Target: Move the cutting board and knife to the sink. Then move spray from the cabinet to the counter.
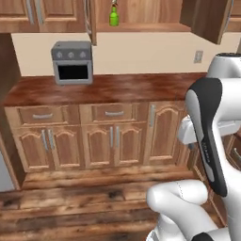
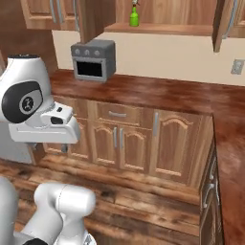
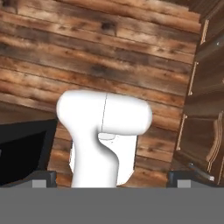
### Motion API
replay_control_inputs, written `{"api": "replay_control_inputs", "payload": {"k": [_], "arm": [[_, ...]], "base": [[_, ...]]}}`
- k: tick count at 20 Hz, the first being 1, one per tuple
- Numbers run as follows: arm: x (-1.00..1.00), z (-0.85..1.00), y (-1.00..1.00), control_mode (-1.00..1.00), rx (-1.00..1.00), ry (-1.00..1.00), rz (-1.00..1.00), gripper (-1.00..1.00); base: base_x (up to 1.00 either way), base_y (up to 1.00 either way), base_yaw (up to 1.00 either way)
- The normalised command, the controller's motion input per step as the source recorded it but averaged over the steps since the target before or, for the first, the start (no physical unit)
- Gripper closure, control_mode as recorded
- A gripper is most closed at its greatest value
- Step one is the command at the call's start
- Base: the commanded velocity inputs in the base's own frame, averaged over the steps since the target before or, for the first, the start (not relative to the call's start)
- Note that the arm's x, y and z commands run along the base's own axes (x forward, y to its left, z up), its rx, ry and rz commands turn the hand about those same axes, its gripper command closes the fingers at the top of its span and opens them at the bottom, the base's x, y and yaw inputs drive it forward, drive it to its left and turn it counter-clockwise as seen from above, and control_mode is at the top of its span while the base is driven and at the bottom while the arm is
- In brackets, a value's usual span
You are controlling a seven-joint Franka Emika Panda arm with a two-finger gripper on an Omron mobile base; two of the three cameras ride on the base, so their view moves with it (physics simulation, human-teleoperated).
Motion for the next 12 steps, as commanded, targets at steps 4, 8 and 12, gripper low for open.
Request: {"api": "replay_control_inputs", "payload": {"k": [4, 8, 12], "arm": [[0.00, 0.00, 0.00, 1.00, 0.00, 0.00, 0.00, -1.00], [0.00, 0.00, 0.00, 1.00, 0.00, 0.00, 0.00, -1.00], [0.00, 0.00, 0.00, 1.00, 0.00, 0.00, 0.00, -1.00]], "base": [[0.18, -0.06, -0.42], [0.43, -0.01, -0.36], [0.57, 0.00, -0.32]]}}
